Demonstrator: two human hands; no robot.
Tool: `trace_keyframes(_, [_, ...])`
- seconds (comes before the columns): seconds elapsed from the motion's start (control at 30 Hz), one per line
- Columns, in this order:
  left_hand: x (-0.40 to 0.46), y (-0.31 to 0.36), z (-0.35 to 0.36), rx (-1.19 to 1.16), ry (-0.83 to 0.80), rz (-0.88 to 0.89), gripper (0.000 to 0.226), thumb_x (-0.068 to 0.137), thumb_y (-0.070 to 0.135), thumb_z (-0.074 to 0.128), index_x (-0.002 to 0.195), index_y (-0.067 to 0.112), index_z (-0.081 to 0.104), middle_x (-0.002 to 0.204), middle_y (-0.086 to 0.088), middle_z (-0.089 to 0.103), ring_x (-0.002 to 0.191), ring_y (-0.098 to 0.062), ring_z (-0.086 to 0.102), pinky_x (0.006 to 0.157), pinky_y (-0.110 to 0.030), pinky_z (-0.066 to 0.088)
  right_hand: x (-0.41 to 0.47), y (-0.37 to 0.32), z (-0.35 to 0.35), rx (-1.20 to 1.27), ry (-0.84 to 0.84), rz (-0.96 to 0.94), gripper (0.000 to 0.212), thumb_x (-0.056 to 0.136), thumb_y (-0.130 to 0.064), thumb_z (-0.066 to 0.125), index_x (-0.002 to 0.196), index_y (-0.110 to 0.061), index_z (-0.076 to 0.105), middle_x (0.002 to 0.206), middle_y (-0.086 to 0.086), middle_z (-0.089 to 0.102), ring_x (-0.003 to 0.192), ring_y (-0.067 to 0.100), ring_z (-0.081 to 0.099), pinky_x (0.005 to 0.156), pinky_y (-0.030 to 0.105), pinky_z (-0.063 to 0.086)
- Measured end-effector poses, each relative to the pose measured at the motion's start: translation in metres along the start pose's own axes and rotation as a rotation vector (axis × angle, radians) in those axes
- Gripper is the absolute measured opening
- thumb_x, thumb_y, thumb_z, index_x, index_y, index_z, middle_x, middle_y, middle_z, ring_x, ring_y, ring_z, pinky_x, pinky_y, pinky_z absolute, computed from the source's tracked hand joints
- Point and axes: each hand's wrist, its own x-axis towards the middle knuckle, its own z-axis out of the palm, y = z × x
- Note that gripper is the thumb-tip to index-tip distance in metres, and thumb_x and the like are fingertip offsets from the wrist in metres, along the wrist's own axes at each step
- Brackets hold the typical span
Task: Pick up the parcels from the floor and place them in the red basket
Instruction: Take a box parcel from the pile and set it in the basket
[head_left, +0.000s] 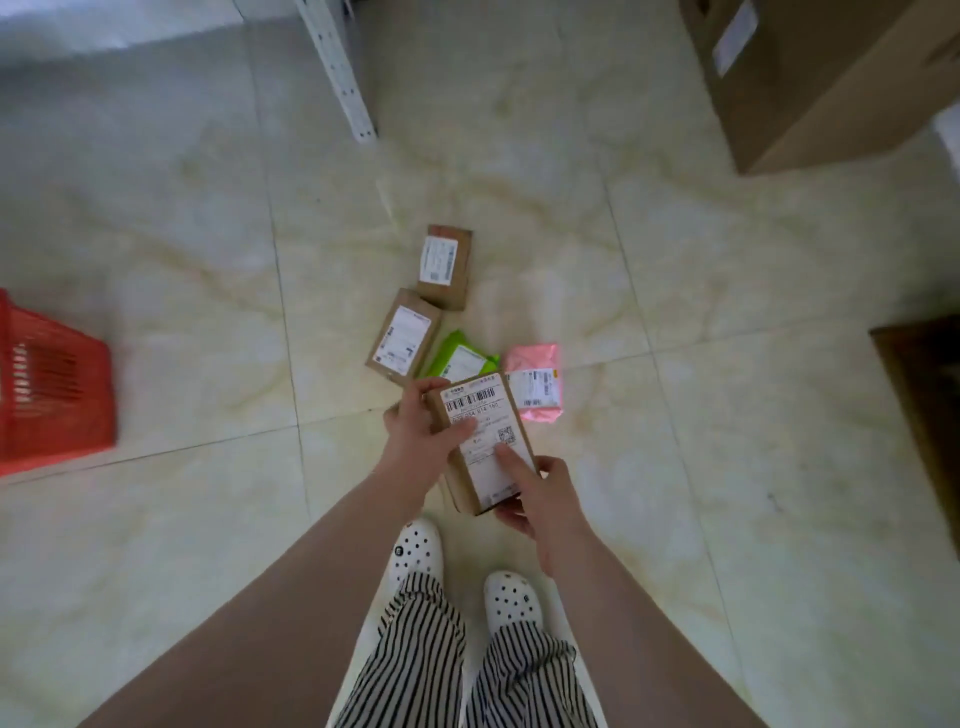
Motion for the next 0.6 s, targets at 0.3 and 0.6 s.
trace_keyframes(0.3, [-0.177,0.175,-0.098,-0.163,-0.148,0.146,0.041,0.084,0.001,0.068,0.115,0.026,0.055,0.110,0.006,0.063,0.083,-0.010,0.067,0.058,-0.022,0.053,-0.209,-0.105,0.011,-0.248,-0.402,-0.255,0.059,0.085,-0.042,0.069,0.139,-0.029,0.048,0.126,-0.005,0.067,0.117,0.016,0.062,0.106,0.045,0.044])
trace_keyframes(0.6, [-0.331,0.165,-0.208,-0.498,0.153,0.173,0.101,0.050,0.047,0.089,0.138,0.029,0.042,0.134,-0.004,0.059,0.125,-0.021,0.056,0.111,-0.048,0.038,-0.360,-0.100,0.101,-0.330,-0.606,-0.445,0.046,0.089,-0.023,0.068,0.133,-0.024,0.054,0.112,-0.003,0.074,0.092,0.007,0.073,0.066,0.017,0.056])
